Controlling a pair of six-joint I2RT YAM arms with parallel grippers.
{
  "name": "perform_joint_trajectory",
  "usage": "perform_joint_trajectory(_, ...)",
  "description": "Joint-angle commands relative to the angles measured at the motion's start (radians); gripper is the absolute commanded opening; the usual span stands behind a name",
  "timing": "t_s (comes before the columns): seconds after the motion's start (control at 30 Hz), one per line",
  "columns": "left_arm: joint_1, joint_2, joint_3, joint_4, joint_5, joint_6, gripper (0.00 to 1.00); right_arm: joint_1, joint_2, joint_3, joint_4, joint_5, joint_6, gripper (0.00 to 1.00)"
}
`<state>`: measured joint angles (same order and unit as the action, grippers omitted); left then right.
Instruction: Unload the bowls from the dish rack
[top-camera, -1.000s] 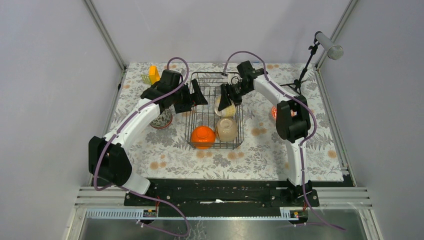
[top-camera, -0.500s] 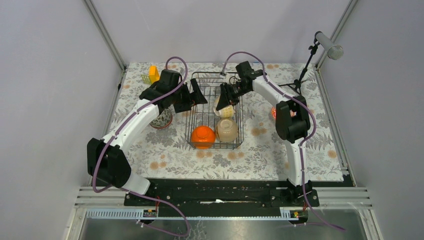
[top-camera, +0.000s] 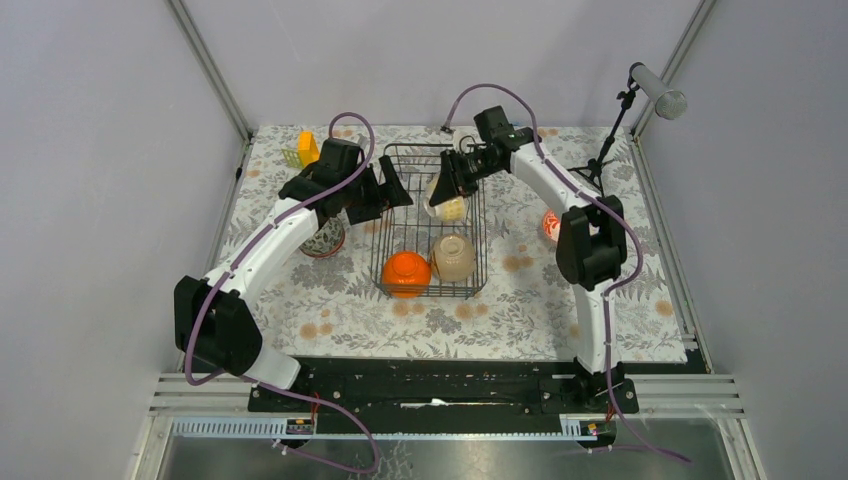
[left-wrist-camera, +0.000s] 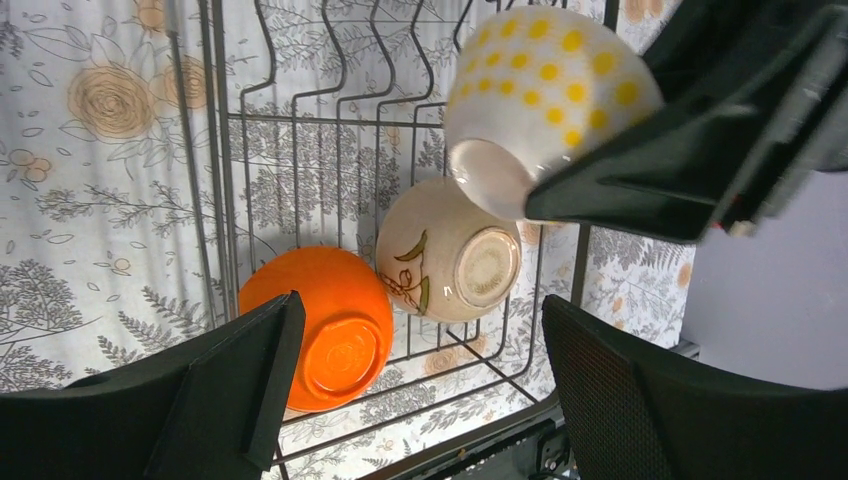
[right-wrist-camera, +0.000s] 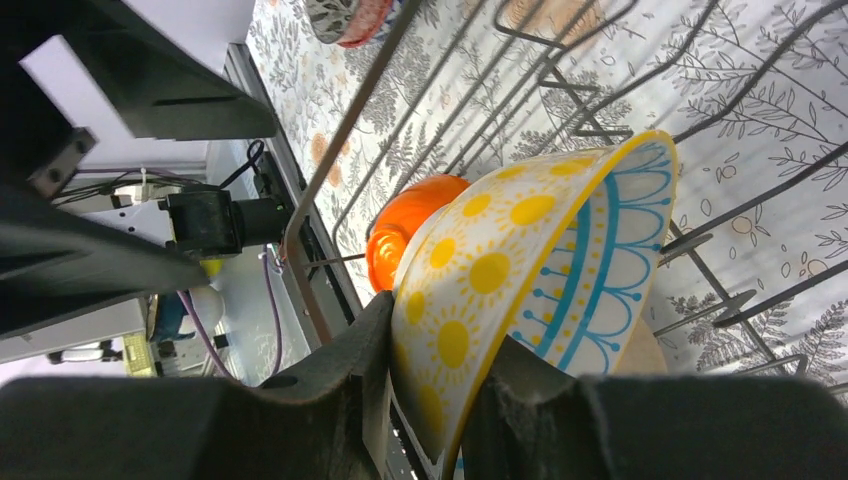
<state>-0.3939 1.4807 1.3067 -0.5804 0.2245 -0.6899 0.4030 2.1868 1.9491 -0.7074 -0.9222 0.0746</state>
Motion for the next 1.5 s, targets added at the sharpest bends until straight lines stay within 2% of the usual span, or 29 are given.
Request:
perform_joint_trajectory(0.0,0.0,-0.024,0.034,0.056,-0.071,-0.009,0.93,0.003,-0.167,0.056,0.022,0.059,0.0,0.15)
perform_joint_trajectory(0.17,0.0,-0.02,0.042,0.087,-0.095,-0.022,0.93,0.003,-0.264,-0.001,0.022,0.219,-0.025,0.14)
perform_joint_trajectory(0.4,-0.003,-0.004,0.026,0.146,-0.084,-0.039,0.93,0.003,-0.483,-0.213,0.026,0.598,-0.102,0.13)
perform_joint_trajectory(0.57,-0.003,0.005,0.02,0.185,-0.076,-0.044,0.93,0.003,-0.614,-0.369,0.042,0.895,-0.081,0.05)
perform_joint_trajectory(0.7,-0.003,0.016,0.026,0.193,-0.073,-0.037,0.93,0.003,-0.654,-0.456,0.043,1.114,-0.039,0.04)
perform_joint_trajectory(0.83,-0.003,0.002,-0.005,0.216,-0.07,-0.04,0.93,0.003,-0.637,-0.502,0.044,1.306,-0.017,0.0)
perform_joint_trajectory(1.03,-0.003,-0.022,-0.042,0.224,-0.075,-0.038,0.93,-0.003,-0.526,-0.482,-0.014,1.511,0.032,0.0)
perform_joint_trajectory(1.47,-0.003,-0.044,-0.025,0.17,-0.096,-0.003,0.94,-0.098,-0.318,-0.471,-0.053,1.581,0.104,0.0)
